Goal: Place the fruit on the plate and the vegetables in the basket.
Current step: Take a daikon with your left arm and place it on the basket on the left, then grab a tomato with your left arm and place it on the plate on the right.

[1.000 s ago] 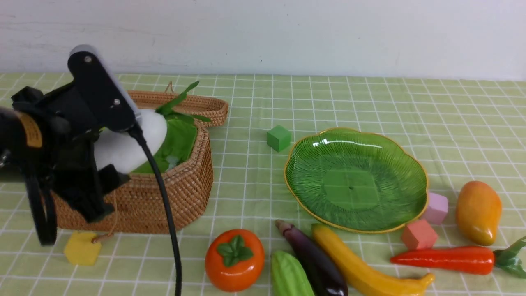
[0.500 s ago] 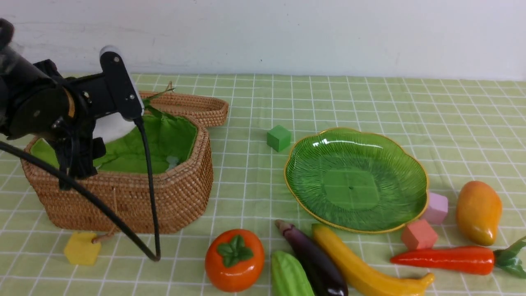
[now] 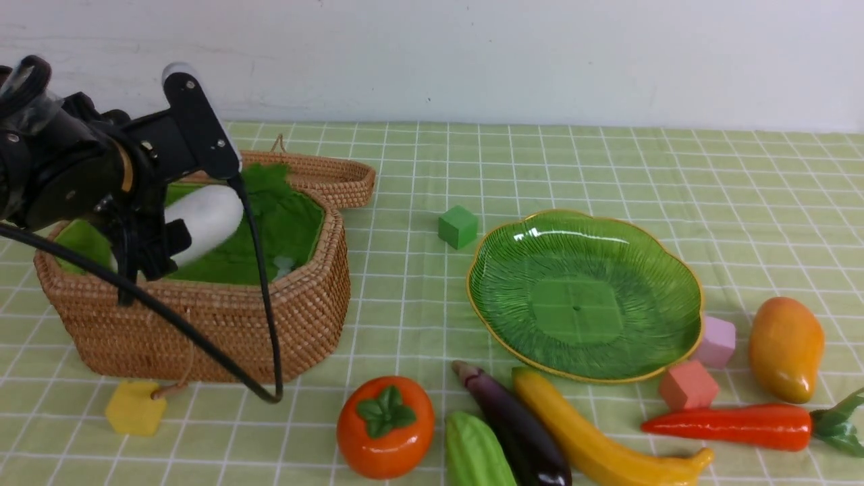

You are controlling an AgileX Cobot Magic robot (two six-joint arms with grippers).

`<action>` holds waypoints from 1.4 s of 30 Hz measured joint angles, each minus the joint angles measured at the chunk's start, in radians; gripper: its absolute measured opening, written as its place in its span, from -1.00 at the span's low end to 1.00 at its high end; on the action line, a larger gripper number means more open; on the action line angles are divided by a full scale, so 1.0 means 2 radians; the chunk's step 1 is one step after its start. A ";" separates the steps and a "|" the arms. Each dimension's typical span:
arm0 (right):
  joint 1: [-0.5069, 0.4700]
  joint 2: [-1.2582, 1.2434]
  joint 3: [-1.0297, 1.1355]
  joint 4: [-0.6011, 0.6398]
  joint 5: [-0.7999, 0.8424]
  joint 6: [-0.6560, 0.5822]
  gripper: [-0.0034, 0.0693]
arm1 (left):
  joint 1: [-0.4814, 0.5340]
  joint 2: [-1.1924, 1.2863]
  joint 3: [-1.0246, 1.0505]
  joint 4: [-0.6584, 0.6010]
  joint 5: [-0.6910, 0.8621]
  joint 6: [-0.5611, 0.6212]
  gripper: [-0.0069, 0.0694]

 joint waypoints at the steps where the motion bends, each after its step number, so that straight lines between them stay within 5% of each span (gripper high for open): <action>1: 0.000 0.000 0.000 0.000 0.000 0.000 -0.52 | 0.000 -0.004 0.000 0.000 0.001 -0.004 0.92; 8: 0.000 0.000 0.000 0.001 0.000 0.000 -0.51 | 0.000 -0.034 0.000 -0.015 0.010 -0.052 0.72; 13: 0.000 0.000 0.000 0.001 0.008 0.000 -0.50 | 0.000 -0.071 0.000 -0.103 0.044 -0.164 0.24; 15: 0.000 0.000 0.000 0.001 0.013 0.000 -0.50 | 0.000 -0.090 0.000 -0.162 0.085 -0.216 -0.25; 20: 0.000 0.000 0.000 -0.001 0.022 0.000 -0.50 | -0.002 -0.114 0.000 -0.274 0.161 -0.204 -0.85; 27: 0.000 0.000 0.000 -0.004 0.047 0.022 -0.48 | -0.093 -0.133 0.000 -0.370 0.237 -0.156 -0.85; 35: 0.000 0.000 0.000 -0.012 0.098 0.051 -0.47 | -0.239 -0.122 0.000 -0.342 0.272 -0.201 -0.85; 42: 0.000 0.000 0.000 -0.012 0.098 0.054 -0.47 | -0.293 -0.059 0.000 -0.324 0.241 -0.206 -0.68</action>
